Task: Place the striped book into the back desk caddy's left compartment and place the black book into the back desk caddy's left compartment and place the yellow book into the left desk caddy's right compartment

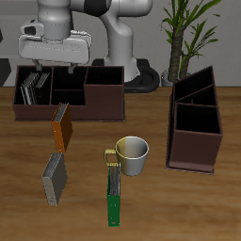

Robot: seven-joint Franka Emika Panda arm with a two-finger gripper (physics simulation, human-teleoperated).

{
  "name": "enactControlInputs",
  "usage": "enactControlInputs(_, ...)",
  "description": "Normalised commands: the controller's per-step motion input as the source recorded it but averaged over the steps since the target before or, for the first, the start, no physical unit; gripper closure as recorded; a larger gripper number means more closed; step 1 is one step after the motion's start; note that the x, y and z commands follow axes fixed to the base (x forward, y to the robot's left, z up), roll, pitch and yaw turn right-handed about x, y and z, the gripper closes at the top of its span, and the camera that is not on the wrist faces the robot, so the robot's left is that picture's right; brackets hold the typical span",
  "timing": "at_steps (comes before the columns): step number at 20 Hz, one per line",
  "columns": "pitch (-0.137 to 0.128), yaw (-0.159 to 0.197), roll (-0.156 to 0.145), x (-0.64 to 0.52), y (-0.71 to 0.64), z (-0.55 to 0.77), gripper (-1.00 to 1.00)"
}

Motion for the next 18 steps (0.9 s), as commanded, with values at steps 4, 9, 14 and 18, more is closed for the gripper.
enactControlInputs(4,-0.027,0.021,-0.016,0.22,0.16,0.11,-1.00)
enactControlInputs(9,-0.039,0.013,-0.023,0.38,-0.08,0.12,-1.00)
enactControlInputs(14,-0.045,0.022,-0.065,0.63,-0.29,0.06,-1.00)
enactControlInputs(18,-0.021,0.001,0.019,0.48,-0.09,0.06,-1.00)
